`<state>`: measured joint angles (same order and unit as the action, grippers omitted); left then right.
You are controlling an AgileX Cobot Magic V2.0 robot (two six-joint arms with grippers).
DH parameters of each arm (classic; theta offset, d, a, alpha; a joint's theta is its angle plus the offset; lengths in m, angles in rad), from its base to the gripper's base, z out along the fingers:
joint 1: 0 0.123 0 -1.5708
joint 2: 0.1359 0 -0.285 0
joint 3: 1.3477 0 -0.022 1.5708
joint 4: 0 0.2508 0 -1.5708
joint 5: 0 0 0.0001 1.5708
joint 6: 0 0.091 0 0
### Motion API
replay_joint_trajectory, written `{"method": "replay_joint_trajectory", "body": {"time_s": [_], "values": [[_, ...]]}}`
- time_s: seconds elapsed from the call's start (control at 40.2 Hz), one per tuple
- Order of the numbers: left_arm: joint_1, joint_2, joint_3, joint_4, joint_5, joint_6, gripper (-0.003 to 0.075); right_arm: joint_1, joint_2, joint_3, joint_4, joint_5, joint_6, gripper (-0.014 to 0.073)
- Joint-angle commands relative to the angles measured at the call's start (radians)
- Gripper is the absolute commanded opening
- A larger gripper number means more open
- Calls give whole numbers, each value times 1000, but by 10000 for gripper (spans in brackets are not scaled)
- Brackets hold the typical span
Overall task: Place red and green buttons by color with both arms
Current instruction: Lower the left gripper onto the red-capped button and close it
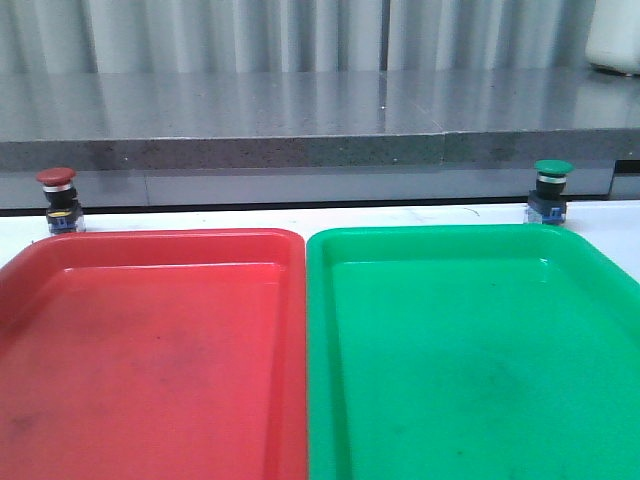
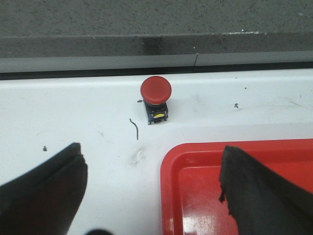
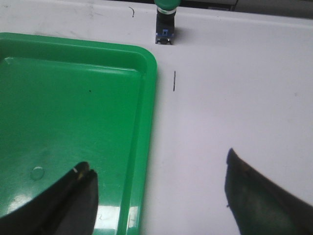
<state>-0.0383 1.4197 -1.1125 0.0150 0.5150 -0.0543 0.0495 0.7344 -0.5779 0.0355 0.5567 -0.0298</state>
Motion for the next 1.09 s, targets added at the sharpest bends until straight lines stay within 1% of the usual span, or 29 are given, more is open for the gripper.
{"method": "replay_joint_trajectory", "body": {"time_s": [0.0,0.174,0.422,0.671,0.894,0.944,1.068], "values": [[-9,72,-97,-1,-33,3,547,-7,6,-25,-6,-68,-8,559],[-9,246,-226,-1,11,3,547,-7,6,-25,-6,-68,-8,559],[-9,437,-372,-1,14,3,547,-7,6,-25,-6,-67,-8,559],[-9,556,-469,-15,12,3,547,-7,6,-25,-6,-66,-8,559],[-9,609,-515,-15,13,3,543,-7,6,-25,-6,-66,-8,559],[-9,613,-516,-21,14,3,527,-7,6,-25,-6,-66,-8,559],[-9,615,-516,-33,14,3,414,-7,6,-25,-6,-66,-8,559]]}}
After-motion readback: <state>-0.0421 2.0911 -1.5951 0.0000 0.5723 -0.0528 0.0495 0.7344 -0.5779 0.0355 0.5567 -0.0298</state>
